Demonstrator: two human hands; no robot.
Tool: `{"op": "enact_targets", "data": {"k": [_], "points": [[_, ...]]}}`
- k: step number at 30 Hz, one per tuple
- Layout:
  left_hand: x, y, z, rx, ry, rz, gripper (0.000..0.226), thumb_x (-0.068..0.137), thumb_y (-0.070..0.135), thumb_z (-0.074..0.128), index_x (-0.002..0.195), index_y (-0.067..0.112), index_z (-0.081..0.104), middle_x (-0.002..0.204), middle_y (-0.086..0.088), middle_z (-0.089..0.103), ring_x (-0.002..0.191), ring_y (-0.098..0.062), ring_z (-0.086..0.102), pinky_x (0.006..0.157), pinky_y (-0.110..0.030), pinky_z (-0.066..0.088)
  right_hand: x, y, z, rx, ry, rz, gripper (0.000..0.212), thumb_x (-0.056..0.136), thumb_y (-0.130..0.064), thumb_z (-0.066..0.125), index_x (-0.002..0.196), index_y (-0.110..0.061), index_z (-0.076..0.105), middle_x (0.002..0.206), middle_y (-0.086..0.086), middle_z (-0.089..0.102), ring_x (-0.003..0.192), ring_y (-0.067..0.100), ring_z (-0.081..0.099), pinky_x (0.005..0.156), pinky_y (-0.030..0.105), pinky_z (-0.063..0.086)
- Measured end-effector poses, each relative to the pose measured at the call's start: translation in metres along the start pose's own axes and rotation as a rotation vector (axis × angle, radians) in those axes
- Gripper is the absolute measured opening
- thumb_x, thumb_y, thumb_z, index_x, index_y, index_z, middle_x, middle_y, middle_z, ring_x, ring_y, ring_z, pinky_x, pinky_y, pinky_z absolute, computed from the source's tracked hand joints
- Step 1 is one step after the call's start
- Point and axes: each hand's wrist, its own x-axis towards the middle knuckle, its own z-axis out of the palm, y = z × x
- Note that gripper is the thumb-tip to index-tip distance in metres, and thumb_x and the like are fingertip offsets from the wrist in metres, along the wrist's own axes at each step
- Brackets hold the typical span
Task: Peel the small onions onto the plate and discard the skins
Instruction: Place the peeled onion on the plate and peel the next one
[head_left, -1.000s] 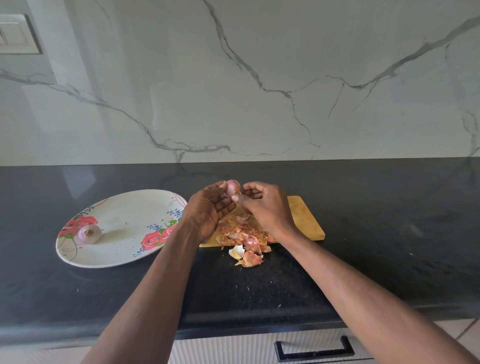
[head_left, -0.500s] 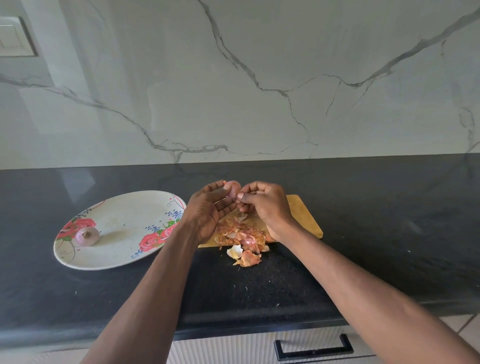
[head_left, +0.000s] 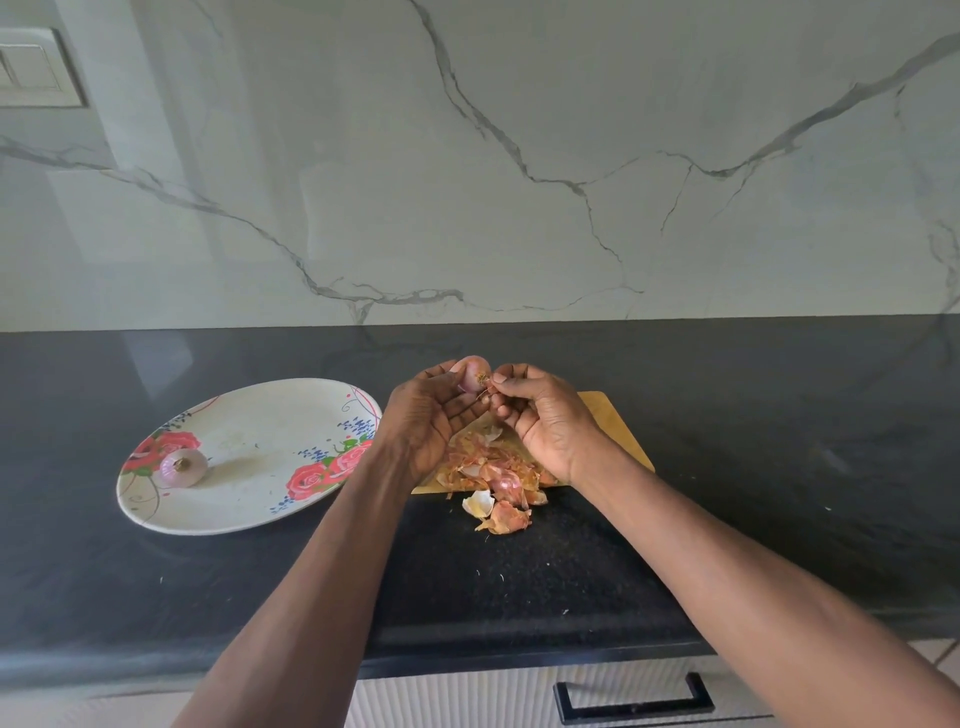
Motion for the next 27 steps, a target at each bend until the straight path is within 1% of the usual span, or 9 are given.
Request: {"op": "enact_targets", "data": {"k": [3,7,10,13,15,18,21,24,27], "points": [[0.005,0.003,-0.007,-0.041,0.082,0.008,0.020,0.100,0.003,0.052,0.117,-0.004,0.059,0.085,-0.020,0.074,0.076,-0.027,0.075,0.068,-0.032,0.063,0.001,0.000,-0.002,-0.116,-0.024,-0.095,0.015,0.088,0.011,0.060,0.083,-0.003,0.063,0.072,0.009,0.062,0.059,0.014,0.055,0.051,0.021,0.045],[0.005,0.005,-0.010,-0.036,0.024,0.015,0.036,0.096,-0.006,0.051,0.130,0.002,0.057,0.108,-0.019,0.071,0.081,-0.021,0.072,0.074,-0.032,0.062,-0.003,0.004,-0.005,-0.724,0.044,-0.346,0.016,0.093,-0.014,0.069,0.082,-0.002,0.067,0.066,0.012,0.065,0.058,0.018,0.057,0.050,0.028,0.047],[0.005,0.003,-0.008,-0.037,-0.004,0.019,0.043,0.093,-0.011,0.051,0.133,0.005,0.058,0.119,-0.021,0.066,0.087,-0.021,0.069,0.084,-0.035,0.062,-0.003,0.007,-0.005,-0.942,0.082,-0.447,0.006,0.091,-0.009,0.069,0.085,-0.010,0.073,0.077,0.004,0.071,0.069,0.012,0.063,0.067,0.037,0.056],[0.007,0.006,-0.012,-0.066,0.000,0.027,0.042,0.091,-0.011,0.055,0.129,0.007,0.062,0.128,-0.025,0.061,0.089,-0.024,0.071,0.090,-0.039,0.060,-0.002,0.008,-0.007,-0.952,0.133,-0.493,0.014,0.089,-0.005,0.067,0.096,-0.014,0.077,0.087,-0.005,0.074,0.079,0.011,0.070,0.077,0.034,0.060],[0.004,0.007,-0.011,-0.064,-0.024,0.020,0.043,0.092,-0.011,0.054,0.130,0.007,0.062,0.126,-0.025,0.063,0.087,-0.023,0.071,0.084,-0.038,0.062,-0.006,0.007,-0.007,-0.917,0.167,-0.561,0.009,0.091,-0.017,0.071,0.095,-0.013,0.078,0.083,-0.005,0.075,0.073,0.012,0.072,0.072,0.038,0.061],[0.000,0.005,-0.006,-0.038,-0.066,0.001,0.044,0.094,-0.012,0.051,0.132,0.007,0.060,0.113,-0.020,0.070,0.083,-0.020,0.071,0.078,-0.034,0.062,-0.011,0.006,-0.003,-0.886,0.119,-0.596,0.016,0.090,-0.030,0.074,0.092,-0.015,0.079,0.077,-0.004,0.076,0.067,0.017,0.072,0.063,0.045,0.060],[-0.001,0.005,-0.004,-0.029,-0.080,-0.020,0.043,0.094,-0.012,0.051,0.130,0.008,0.062,0.107,-0.018,0.072,0.081,-0.019,0.072,0.073,-0.033,0.062,-0.012,0.006,-0.002,-0.885,0.088,-0.609,0.015,0.090,-0.030,0.074,0.090,-0.016,0.080,0.076,-0.005,0.076,0.066,0.018,0.072,0.061,0.048,0.059],[-0.001,0.004,-0.003,-0.028,-0.082,-0.022,0.042,0.093,-0.013,0.052,0.127,0.009,0.064,0.102,-0.018,0.073,0.082,-0.021,0.072,0.072,-0.033,0.063,-0.012,0.005,-0.002,-0.891,0.112,-0.598,0.013,0.088,-0.027,0.075,0.086,-0.015,0.081,0.073,-0.005,0.075,0.063,0.014,0.071,0.061,0.041,0.060],[-0.001,0.003,-0.003,-0.017,-0.080,-0.015,0.042,0.091,-0.013,0.054,0.126,0.008,0.064,0.107,-0.020,0.074,0.085,-0.024,0.073,0.070,-0.033,0.062,-0.014,0.002,0.002,-0.851,0.145,-0.523,0.013,0.085,-0.029,0.078,0.078,-0.018,0.081,0.068,-0.005,0.075,0.063,0.018,0.072,0.063,0.042,0.060]]}}
